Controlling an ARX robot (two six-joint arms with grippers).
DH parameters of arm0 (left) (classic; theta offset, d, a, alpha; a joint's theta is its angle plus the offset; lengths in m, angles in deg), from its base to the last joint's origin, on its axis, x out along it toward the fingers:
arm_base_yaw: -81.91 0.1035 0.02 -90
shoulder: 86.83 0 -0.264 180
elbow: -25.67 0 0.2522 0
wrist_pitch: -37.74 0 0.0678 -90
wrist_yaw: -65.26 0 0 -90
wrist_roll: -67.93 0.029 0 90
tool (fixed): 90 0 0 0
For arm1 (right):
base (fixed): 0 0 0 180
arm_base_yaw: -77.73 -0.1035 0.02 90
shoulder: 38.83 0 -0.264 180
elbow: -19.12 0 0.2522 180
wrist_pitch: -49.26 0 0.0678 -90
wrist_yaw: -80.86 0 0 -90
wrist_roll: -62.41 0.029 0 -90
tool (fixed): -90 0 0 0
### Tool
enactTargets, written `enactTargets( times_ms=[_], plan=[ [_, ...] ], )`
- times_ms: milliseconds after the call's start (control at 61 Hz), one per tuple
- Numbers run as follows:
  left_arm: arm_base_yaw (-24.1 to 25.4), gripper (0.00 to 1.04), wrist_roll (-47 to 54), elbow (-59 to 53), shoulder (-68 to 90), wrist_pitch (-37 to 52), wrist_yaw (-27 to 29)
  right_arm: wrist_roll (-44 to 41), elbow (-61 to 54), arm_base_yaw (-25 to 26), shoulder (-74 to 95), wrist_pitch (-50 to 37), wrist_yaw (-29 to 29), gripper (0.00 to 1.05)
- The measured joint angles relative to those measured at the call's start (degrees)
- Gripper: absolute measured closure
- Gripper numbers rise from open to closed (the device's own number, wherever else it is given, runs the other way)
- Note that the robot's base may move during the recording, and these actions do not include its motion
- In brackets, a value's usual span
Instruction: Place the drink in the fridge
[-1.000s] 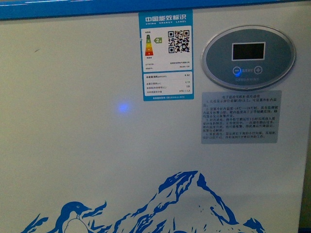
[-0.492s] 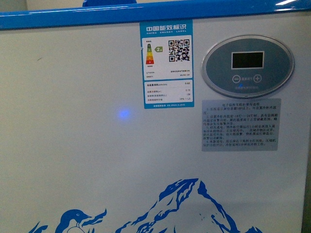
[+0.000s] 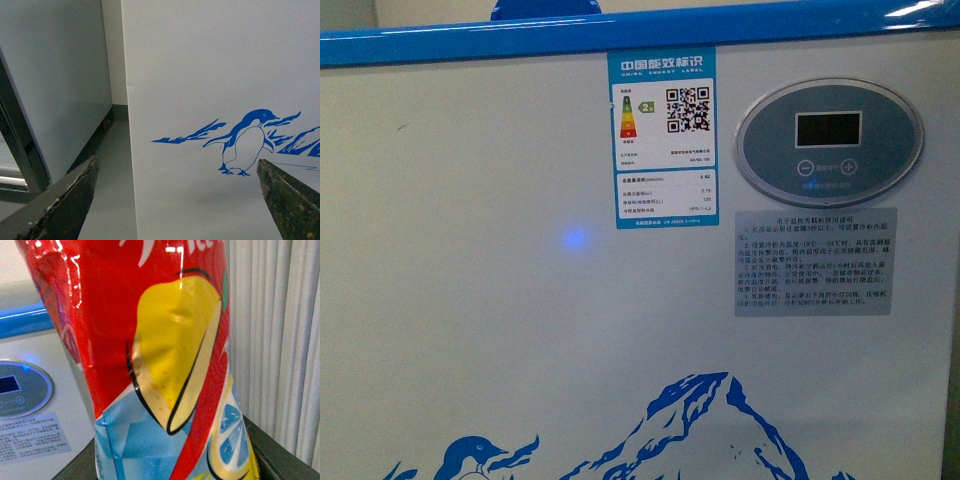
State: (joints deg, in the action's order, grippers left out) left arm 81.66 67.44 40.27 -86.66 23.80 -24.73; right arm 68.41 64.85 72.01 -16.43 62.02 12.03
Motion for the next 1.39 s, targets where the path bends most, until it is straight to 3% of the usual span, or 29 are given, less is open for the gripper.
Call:
enactTargets(
  times_ms=[1393],
  plan=[
    [0.0, 0.08, 0.07, 0.0, -0.02, 0.0, 0.0, 0.02, -0.85, -0.02, 0.02, 0.26, 0.22, 0.58]
  ],
)
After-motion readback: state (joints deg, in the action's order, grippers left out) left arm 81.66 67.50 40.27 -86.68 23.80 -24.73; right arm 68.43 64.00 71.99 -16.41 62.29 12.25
